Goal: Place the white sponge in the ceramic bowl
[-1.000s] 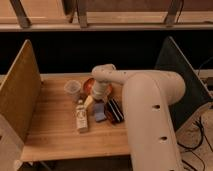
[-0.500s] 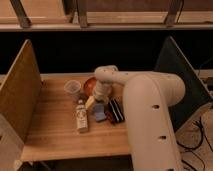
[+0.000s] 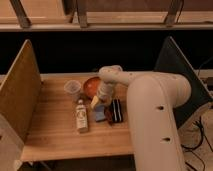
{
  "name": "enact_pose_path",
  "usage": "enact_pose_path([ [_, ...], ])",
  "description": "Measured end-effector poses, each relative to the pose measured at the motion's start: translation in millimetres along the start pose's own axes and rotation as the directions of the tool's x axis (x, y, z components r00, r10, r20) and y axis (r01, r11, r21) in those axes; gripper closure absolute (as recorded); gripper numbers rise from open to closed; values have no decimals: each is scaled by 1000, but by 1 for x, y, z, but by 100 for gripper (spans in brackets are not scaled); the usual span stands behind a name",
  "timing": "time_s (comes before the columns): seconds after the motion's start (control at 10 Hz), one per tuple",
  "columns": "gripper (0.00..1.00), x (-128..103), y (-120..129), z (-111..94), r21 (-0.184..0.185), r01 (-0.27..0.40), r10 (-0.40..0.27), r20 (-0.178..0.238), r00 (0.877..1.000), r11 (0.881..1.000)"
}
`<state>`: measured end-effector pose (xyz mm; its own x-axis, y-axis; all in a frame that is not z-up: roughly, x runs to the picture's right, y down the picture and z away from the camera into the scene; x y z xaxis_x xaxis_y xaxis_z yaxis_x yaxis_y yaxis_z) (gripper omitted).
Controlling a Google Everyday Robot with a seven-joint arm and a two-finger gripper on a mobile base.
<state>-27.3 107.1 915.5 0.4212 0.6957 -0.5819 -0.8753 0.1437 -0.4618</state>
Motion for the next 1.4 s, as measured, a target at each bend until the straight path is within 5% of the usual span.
enact_pose_path([
  [0.5,44,-6,9,5,25,40,-39,-15,999,999],
  [1.1,95,-11,16,2,26,65,-65,8,998,998],
  [1.4,100,-17,25,-20,49,87,-90,66,994,995],
])
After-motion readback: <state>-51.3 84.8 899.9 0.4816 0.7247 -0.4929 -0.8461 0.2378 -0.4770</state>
